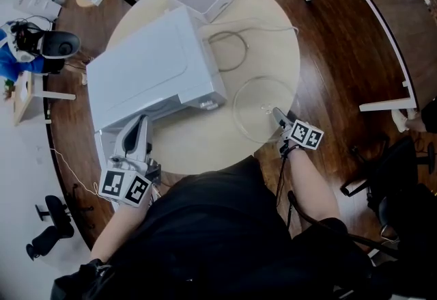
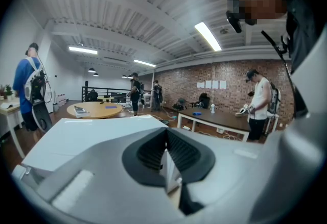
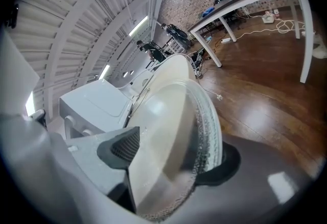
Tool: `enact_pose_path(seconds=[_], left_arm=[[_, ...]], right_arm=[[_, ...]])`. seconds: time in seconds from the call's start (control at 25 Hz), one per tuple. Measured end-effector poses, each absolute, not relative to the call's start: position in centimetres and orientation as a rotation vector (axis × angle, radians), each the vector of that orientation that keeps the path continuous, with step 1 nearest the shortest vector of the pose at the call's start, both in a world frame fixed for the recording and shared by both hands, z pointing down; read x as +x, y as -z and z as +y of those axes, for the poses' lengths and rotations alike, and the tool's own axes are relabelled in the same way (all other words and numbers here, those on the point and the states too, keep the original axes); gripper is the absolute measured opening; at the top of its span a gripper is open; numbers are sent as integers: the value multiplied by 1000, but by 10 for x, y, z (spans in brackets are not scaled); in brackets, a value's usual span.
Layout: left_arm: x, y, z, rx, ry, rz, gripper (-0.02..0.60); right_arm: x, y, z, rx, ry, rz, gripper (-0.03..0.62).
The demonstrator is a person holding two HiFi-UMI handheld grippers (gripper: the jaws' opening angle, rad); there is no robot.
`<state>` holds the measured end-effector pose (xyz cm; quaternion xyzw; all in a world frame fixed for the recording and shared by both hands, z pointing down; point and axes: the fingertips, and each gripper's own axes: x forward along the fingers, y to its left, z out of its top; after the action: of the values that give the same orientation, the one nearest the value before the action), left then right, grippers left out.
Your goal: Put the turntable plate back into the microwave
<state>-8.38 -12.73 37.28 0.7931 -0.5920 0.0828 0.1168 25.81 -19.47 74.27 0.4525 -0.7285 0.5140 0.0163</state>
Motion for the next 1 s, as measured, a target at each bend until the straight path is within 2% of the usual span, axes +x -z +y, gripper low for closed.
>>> enact_pose_path(seconds=[1.0], left_arm=[[-80, -375, -120, 2281, -209, -1785, 3]], right_arm=[[263, -743, -189, 1325, -1750, -2304, 237]])
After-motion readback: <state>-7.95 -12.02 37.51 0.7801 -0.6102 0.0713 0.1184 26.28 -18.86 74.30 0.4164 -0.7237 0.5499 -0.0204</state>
